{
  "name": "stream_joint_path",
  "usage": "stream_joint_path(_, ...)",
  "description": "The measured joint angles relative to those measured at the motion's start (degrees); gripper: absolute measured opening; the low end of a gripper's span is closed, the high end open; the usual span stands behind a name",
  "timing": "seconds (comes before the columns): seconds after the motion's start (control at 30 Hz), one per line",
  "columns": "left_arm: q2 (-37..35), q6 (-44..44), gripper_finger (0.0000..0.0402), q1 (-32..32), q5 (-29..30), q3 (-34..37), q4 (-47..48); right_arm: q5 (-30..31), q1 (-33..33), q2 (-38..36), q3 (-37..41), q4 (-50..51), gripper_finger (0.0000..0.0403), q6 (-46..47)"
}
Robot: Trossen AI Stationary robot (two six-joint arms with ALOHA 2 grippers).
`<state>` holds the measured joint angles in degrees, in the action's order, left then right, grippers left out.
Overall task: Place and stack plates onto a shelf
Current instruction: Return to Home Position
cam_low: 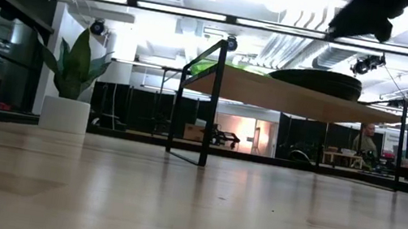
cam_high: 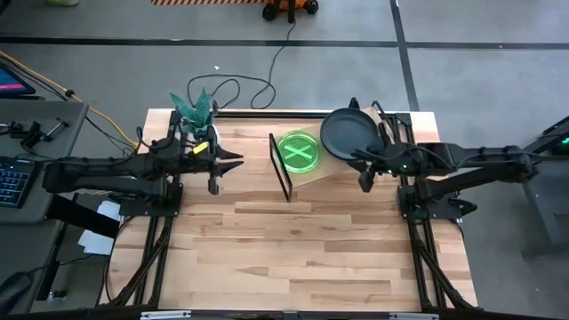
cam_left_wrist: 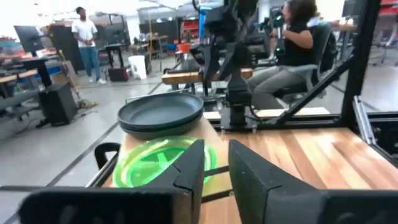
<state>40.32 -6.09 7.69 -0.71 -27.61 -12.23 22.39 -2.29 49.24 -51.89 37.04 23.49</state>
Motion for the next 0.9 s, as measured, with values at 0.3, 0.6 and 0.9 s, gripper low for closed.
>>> stream_joint_path(0.3,-10.2,2.4,0.0005,-2.5,0.4,15.4,-6.0,1.5,-4.2,-7.7,10.9,-2.2,0.0012,5.4)
stream_joint_path(0.6,-24.4,3.7,0.0000,-3.3,-2.3,22.6,-0.6,1.4,-7.2,-9.6,12.3,-7.2,0.0005,2.2)
stream_joint_path(0.9,-27.7,7.3,0.0000,-10.6,-1.7,27.0,-0.6,1.3,-11.3,-9.6,12.3,-9.3,0.0001,0.9)
